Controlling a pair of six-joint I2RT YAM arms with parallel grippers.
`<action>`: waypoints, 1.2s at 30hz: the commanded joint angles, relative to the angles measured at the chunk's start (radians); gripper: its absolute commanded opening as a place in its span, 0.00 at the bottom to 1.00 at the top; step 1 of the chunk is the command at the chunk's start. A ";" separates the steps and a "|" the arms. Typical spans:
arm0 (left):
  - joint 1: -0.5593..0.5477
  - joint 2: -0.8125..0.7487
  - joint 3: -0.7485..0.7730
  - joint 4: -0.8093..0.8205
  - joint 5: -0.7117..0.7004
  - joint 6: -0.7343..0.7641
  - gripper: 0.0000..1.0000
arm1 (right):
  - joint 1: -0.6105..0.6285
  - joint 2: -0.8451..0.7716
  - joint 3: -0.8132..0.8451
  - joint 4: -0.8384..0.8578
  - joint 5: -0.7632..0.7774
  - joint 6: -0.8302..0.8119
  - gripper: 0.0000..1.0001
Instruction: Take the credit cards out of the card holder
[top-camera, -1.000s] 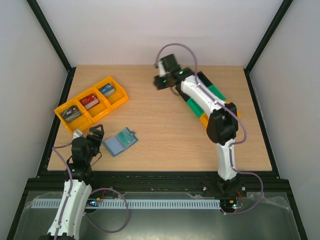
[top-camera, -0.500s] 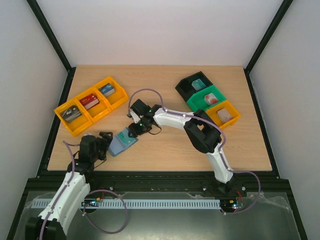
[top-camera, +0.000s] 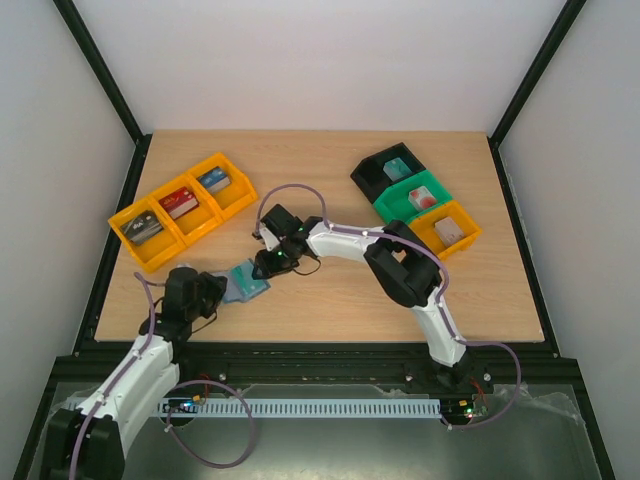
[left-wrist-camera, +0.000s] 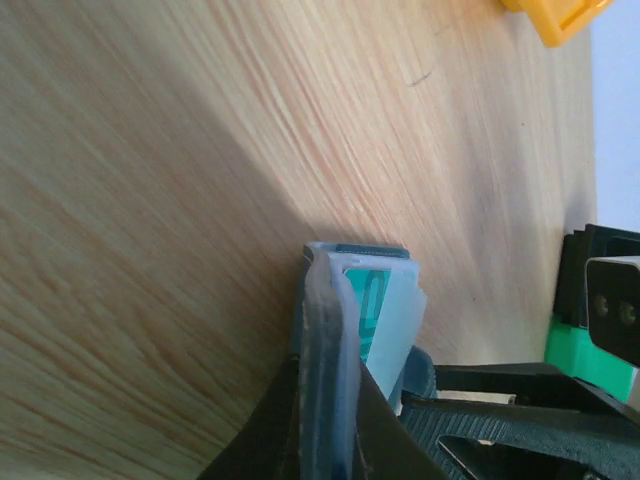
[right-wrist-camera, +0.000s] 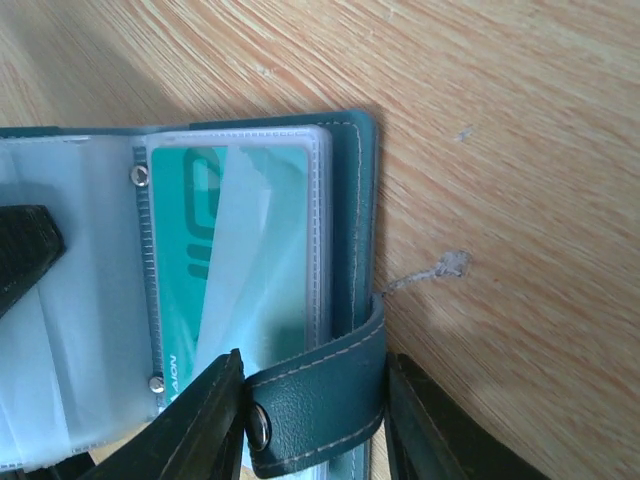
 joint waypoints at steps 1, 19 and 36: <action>0.017 -0.047 0.006 0.053 0.015 0.073 0.02 | -0.011 -0.051 -0.016 0.015 -0.013 -0.035 0.38; 0.056 -0.217 0.360 0.341 0.661 0.951 0.02 | -0.209 -0.674 -0.261 0.182 -0.432 -0.462 0.99; 0.053 -0.218 0.362 0.501 0.700 0.772 0.02 | -0.209 -0.755 -0.335 0.398 -0.562 -0.353 0.02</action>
